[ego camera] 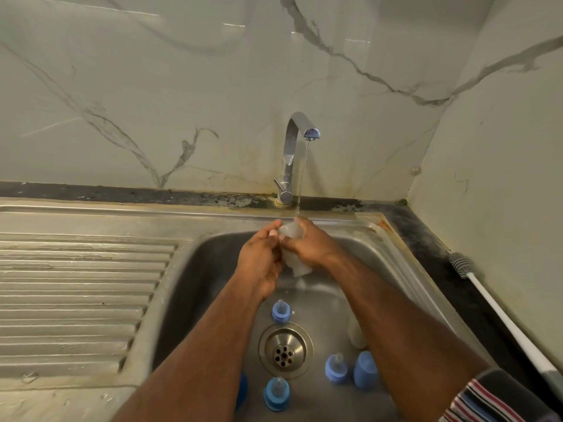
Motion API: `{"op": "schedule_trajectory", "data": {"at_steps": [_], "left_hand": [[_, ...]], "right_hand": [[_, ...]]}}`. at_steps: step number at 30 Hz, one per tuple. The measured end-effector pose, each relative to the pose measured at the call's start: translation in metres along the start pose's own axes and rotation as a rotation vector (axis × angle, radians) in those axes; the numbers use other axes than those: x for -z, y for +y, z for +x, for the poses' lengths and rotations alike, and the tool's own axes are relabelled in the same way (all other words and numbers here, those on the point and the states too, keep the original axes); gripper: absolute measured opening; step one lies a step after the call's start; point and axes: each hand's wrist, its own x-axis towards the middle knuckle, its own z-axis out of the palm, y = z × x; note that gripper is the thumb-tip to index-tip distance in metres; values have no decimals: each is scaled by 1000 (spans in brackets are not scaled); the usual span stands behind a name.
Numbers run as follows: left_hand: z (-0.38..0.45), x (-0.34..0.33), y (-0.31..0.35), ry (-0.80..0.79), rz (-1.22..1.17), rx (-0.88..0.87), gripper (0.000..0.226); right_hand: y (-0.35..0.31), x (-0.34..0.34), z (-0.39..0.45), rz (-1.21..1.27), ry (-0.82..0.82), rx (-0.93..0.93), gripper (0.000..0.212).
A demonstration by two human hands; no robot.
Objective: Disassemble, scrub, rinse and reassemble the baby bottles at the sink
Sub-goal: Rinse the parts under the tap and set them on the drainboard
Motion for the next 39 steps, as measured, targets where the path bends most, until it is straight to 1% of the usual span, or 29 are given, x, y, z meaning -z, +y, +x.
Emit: {"op": "schedule_trajectory", "data": {"at_steps": [1, 2, 4, 6, 9, 11, 13, 14, 16, 19, 21, 23, 26, 29, 31, 33, 34, 37, 38, 39], "left_hand": [[0, -2, 0, -10, -20, 2, 33], [-1, -4, -1, -23, -28, 2, 35], [-1, -6, -2, -41, 2, -10, 41], [-1, -5, -1, -65, 55, -38, 49], [0, -2, -1, -99, 172, -105, 48], [5, 0, -6, -81, 226, -110, 50], [6, 1, -12, -69, 297, -106, 57], [6, 1, -14, -69, 360, -117, 58], [4, -1, -15, -49, 456, -158, 54], [3, -4, -15, -56, 445, -207, 53], [2, -4, -13, -85, 441, -232, 57], [3, -2, -13, -89, 436, -262, 56], [3, 0, -13, -38, 532, -329, 55], [6, 2, -17, -2, 676, -369, 57], [6, 1, -18, 40, 689, -391, 55], [4, -3, -15, 56, 640, -413, 46], [2, -5, -11, 57, 567, -391, 41], [-2, -8, -2, 36, 104, -167, 32], [-2, -8, -1, 26, -12, -109, 30], [-2, -7, 0, 9, -53, -81, 27]], "right_hand": [[0, -7, 2, 70, 44, 7, 57], [-2, -13, 4, 129, 109, 6, 53], [-8, -22, 12, 167, 239, -17, 44], [-13, -27, 19, 248, 284, -29, 44], [-15, -30, 25, 435, 300, -30, 35], [-10, -27, 22, 497, 296, -57, 29], [-3, -21, 17, 549, 274, -74, 27], [-1, -18, 15, 561, 262, -64, 29], [0, -12, 12, 516, 263, -10, 41], [-1, -10, 13, 559, 264, 41, 49], [-3, -13, 14, 658, 222, 76, 54], [0, -18, 15, 721, 182, 87, 53], [3, -16, 10, 687, 147, 74, 48], [3, -3, 5, 521, 173, 42, 51], [1, 3, 3, 452, 189, 45, 49], [-1, 3, 3, 465, 235, 79, 46], [-1, 0, 2, 490, 268, 94, 45], [7, -10, -2, 609, 328, 131, 34], [8, -12, -4, 660, 322, 133, 31], [11, -14, -3, 690, 308, 134, 31]]}}
